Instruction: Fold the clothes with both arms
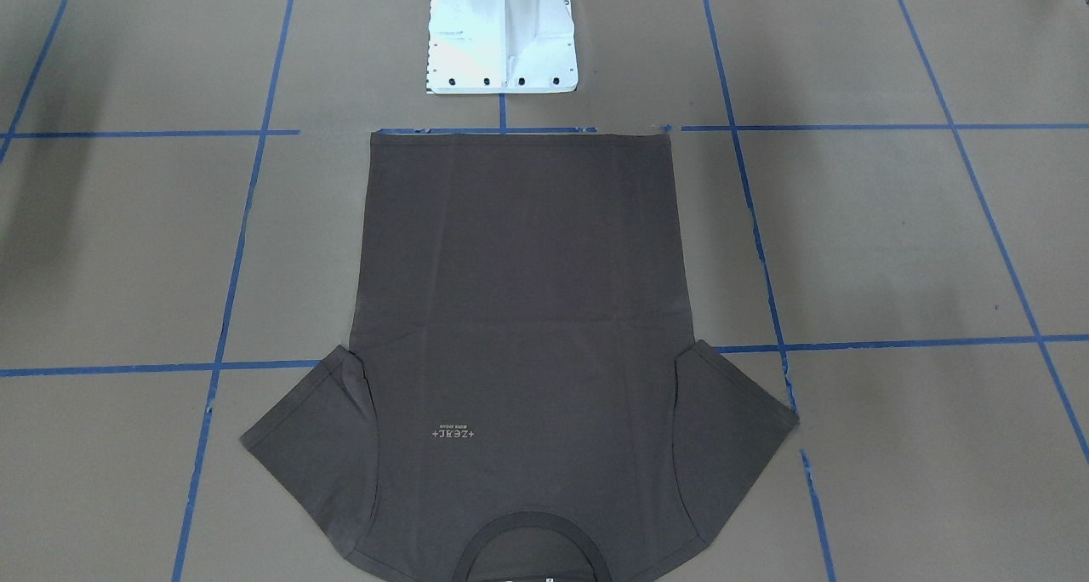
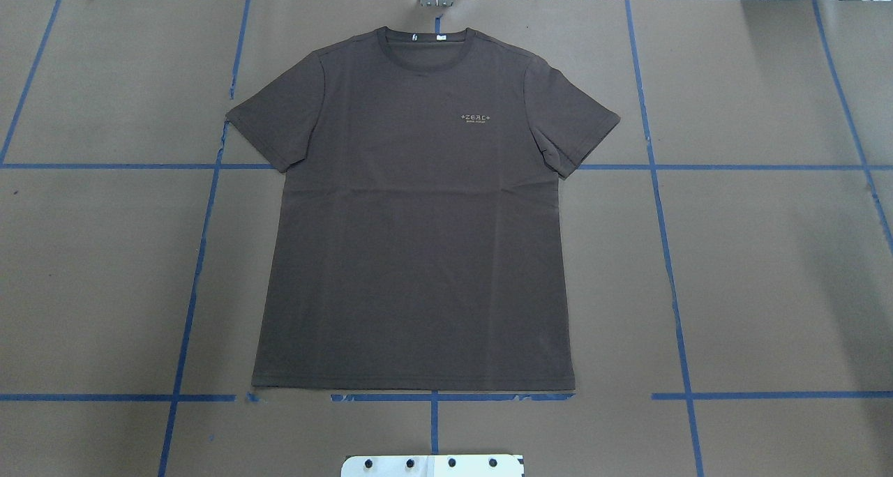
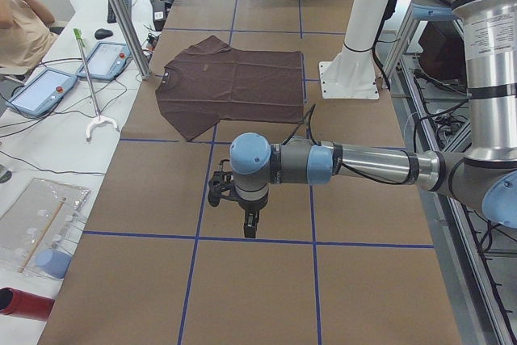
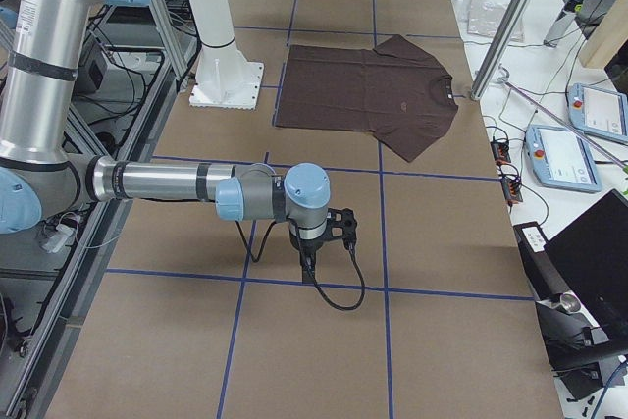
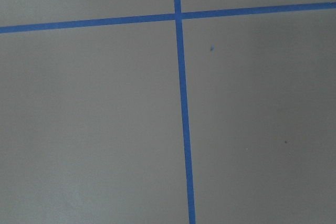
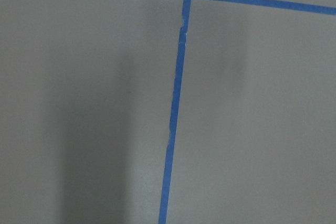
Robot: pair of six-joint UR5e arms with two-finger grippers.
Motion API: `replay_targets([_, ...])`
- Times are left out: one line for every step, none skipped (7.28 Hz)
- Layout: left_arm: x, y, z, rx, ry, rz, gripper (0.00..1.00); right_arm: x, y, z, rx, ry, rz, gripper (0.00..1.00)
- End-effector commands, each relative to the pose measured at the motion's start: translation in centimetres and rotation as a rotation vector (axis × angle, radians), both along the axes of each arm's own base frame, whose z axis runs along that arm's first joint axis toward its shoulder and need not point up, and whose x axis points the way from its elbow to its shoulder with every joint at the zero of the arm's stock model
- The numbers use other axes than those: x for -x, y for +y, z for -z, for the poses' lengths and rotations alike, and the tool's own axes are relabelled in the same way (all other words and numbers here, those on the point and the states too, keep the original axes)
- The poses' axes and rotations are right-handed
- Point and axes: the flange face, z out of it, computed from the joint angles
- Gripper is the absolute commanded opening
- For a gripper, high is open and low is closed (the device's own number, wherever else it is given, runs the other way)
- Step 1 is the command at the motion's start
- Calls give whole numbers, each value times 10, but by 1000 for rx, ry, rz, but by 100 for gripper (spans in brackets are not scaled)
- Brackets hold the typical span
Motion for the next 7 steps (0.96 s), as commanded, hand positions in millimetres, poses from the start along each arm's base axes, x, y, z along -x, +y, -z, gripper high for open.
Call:
replay_targets([0, -3, 9, -23, -5, -4, 100, 0, 0, 3, -8, 1, 1, 100])
replay_targets([0, -3, 11, -28, 1, -5, 100, 0, -2, 5, -13, 2, 0, 100])
replay_targets([1, -5, 17, -60, -9, -7, 100, 2, -22, 23, -95, -8, 1, 100])
replay_targets([1, -9, 27, -133, -14, 1, 100, 5, -47, 52, -239, -17, 1, 100])
replay_targets([1, -20, 48, -268, -17, 0, 100, 5, -57, 65, -339, -16, 0, 100])
replay_targets([2, -36, 77, -475, -21, 4, 100, 6, -81, 72, -385, -25, -4, 100])
replay_targets([2, -82, 106, -708, -26, 8, 100, 8, -103, 64, -375, -27, -2, 100])
